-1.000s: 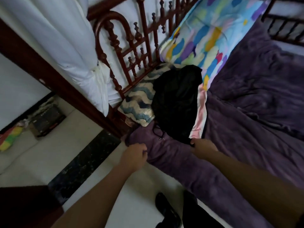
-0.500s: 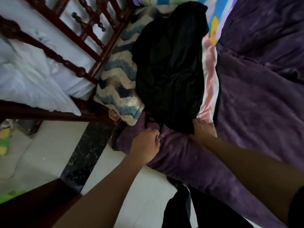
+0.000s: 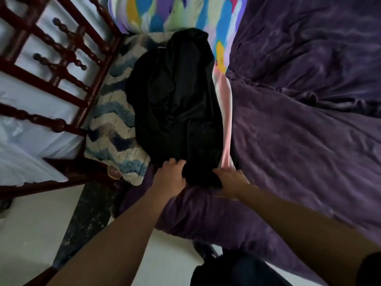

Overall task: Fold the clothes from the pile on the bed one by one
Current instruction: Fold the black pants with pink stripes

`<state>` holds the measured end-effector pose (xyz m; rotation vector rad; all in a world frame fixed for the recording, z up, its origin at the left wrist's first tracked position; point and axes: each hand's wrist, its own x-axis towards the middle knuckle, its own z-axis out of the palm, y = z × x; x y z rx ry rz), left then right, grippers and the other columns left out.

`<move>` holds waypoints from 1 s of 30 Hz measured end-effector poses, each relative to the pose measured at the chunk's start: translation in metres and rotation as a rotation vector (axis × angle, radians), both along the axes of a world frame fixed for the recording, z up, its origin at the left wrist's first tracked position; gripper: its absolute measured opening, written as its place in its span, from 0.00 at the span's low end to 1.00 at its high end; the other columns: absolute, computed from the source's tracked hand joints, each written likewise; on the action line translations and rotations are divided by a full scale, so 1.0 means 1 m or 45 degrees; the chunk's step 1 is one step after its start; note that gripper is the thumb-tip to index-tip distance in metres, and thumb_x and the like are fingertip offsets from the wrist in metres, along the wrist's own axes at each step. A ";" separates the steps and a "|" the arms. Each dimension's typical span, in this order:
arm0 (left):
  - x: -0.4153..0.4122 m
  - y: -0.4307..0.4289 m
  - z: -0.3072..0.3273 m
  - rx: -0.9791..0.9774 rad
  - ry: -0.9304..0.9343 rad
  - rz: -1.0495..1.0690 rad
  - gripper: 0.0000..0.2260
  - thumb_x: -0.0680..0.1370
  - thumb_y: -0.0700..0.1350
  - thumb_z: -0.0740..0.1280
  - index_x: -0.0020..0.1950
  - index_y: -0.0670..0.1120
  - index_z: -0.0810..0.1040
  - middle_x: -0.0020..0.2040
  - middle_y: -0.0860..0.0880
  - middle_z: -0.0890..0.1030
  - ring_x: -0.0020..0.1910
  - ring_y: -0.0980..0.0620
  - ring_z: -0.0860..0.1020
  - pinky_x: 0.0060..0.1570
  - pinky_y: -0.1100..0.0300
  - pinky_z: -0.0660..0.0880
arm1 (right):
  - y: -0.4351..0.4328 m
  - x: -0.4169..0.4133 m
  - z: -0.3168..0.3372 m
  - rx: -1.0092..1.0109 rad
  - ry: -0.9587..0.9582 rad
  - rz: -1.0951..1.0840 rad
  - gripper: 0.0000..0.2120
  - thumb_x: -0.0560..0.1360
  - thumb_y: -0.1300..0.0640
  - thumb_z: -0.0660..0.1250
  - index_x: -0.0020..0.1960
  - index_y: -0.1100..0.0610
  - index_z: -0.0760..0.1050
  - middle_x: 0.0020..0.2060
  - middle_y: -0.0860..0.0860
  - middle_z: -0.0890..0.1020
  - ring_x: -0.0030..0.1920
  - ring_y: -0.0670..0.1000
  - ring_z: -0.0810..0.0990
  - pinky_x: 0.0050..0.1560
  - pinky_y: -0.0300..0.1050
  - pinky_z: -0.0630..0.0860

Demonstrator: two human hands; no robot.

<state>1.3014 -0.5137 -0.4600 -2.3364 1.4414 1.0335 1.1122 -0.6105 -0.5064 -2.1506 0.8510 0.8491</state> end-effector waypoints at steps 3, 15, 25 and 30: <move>0.001 0.014 -0.010 0.039 -0.014 -0.125 0.29 0.75 0.50 0.67 0.74 0.52 0.62 0.66 0.45 0.68 0.65 0.43 0.67 0.58 0.48 0.70 | 0.026 0.007 -0.002 -0.071 0.052 0.010 0.19 0.76 0.52 0.61 0.66 0.53 0.70 0.62 0.56 0.78 0.61 0.60 0.76 0.60 0.51 0.72; 0.012 0.041 0.052 -0.339 0.012 0.047 0.13 0.75 0.51 0.65 0.58 0.50 0.76 0.52 0.47 0.79 0.54 0.44 0.76 0.51 0.50 0.74 | 0.031 -0.001 0.152 1.072 -0.638 -1.212 0.18 0.72 0.71 0.63 0.28 0.54 0.76 0.23 0.44 0.73 0.22 0.40 0.70 0.24 0.31 0.66; 0.116 0.041 0.250 -0.887 -0.268 0.183 0.12 0.71 0.37 0.67 0.53 0.46 0.78 0.46 0.47 0.80 0.47 0.44 0.79 0.38 0.55 0.73 | 0.015 -0.044 0.347 -0.278 -1.148 -1.299 0.12 0.73 0.74 0.64 0.48 0.61 0.81 0.34 0.52 0.81 0.27 0.39 0.77 0.33 0.30 0.76; 0.129 0.006 0.373 -1.118 0.093 0.343 0.13 0.70 0.34 0.68 0.37 0.53 0.79 0.36 0.51 0.80 0.37 0.50 0.78 0.34 0.62 0.70 | 0.004 -0.098 0.447 -0.940 -1.069 -1.159 0.12 0.73 0.68 0.67 0.48 0.54 0.83 0.39 0.51 0.82 0.40 0.47 0.79 0.40 0.39 0.73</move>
